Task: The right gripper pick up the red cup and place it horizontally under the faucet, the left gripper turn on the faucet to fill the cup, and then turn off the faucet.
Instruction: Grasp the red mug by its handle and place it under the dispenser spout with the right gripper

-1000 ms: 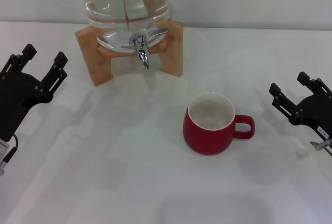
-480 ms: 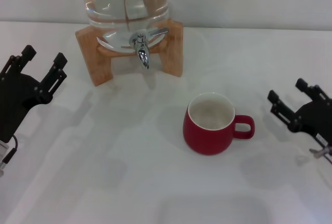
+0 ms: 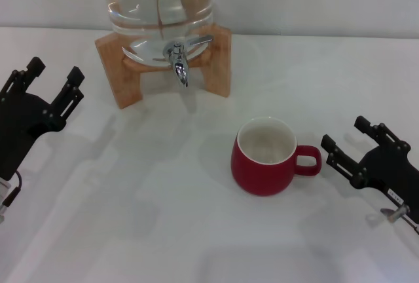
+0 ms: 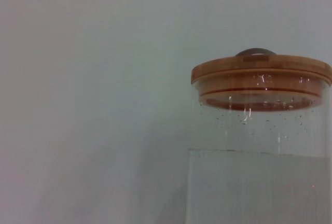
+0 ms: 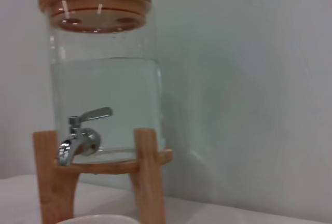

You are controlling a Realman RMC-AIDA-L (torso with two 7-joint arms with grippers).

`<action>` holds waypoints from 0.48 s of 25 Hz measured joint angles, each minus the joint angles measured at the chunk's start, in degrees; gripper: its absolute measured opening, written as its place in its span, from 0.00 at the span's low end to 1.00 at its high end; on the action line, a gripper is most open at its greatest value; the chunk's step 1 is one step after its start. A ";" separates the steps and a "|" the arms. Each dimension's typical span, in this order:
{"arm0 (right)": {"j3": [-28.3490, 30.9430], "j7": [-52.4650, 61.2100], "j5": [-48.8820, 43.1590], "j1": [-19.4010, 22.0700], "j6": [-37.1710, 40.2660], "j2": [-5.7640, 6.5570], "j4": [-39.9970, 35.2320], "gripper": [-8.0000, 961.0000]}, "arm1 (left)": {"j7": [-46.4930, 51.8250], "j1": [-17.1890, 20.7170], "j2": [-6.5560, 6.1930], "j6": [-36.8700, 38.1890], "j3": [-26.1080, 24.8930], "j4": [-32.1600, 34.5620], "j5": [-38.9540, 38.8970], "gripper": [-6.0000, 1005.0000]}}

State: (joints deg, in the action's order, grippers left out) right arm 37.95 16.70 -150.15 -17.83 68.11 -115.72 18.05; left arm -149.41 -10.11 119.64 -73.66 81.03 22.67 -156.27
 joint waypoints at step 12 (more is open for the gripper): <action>-3.44 -0.34 -0.16 0.08 0.51 0.05 -0.23 0.80 | 0.00 -0.20 -0.02 0.01 -0.07 0.00 0.00 0.75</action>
State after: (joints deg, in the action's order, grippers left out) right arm 34.51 16.36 -150.30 -17.75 68.62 -115.67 17.81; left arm -149.41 -10.30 119.61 -73.65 80.96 22.67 -156.27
